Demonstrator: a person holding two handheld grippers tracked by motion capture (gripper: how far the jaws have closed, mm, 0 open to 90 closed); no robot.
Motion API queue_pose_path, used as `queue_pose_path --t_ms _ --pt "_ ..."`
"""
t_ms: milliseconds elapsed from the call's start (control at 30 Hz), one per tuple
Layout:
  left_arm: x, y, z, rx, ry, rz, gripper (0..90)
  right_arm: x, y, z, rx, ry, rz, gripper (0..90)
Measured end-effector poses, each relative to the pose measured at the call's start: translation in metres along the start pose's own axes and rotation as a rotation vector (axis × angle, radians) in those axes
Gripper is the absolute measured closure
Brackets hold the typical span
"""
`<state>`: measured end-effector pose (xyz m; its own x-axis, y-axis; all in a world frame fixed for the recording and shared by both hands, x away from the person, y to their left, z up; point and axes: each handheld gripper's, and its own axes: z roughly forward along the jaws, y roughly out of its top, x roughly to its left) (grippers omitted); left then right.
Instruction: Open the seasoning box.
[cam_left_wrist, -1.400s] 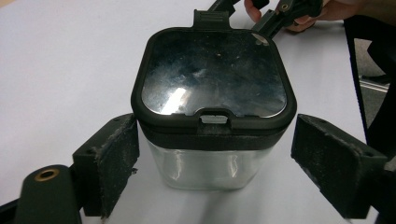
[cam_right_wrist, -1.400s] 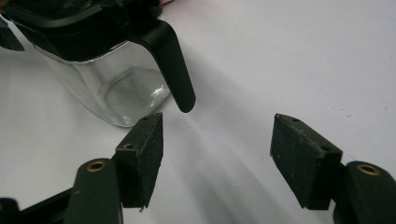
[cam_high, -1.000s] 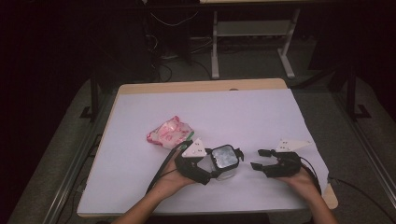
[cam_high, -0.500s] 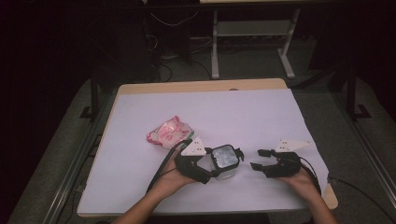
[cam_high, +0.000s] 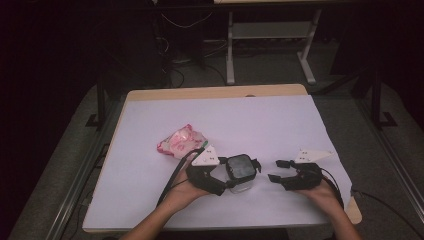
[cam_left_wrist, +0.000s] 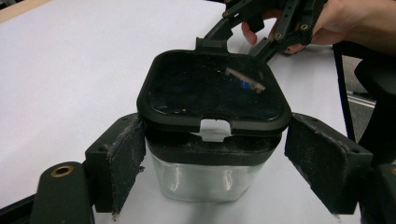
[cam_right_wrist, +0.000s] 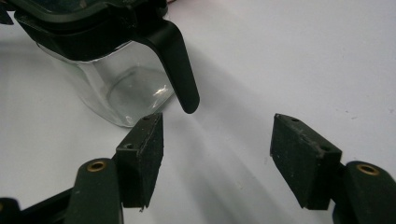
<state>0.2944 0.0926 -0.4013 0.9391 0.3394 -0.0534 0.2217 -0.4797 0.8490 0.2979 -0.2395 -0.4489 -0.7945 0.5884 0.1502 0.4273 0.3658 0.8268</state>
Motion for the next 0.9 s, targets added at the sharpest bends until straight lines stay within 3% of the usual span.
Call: queue_pose_path --t_ms 500,667,900 --pt "0.0003 0.0021 -0.0045 -0.02 -0.011 0.0 22.9 -0.0002 -0.0001 0.0001 0.0 0.003 0.001 34.4" --pt "0.0003 0.003 -0.0062 -0.044 -0.038 -0.018 27.2 -0.0002 -0.0002 0.0003 0.004 0.005 0.001 34.4" --pt "-0.0003 0.0035 -0.0042 -0.042 -0.053 0.016 34.6 -0.0005 -0.0002 -0.0004 0.0 0.004 0.001 34.4"
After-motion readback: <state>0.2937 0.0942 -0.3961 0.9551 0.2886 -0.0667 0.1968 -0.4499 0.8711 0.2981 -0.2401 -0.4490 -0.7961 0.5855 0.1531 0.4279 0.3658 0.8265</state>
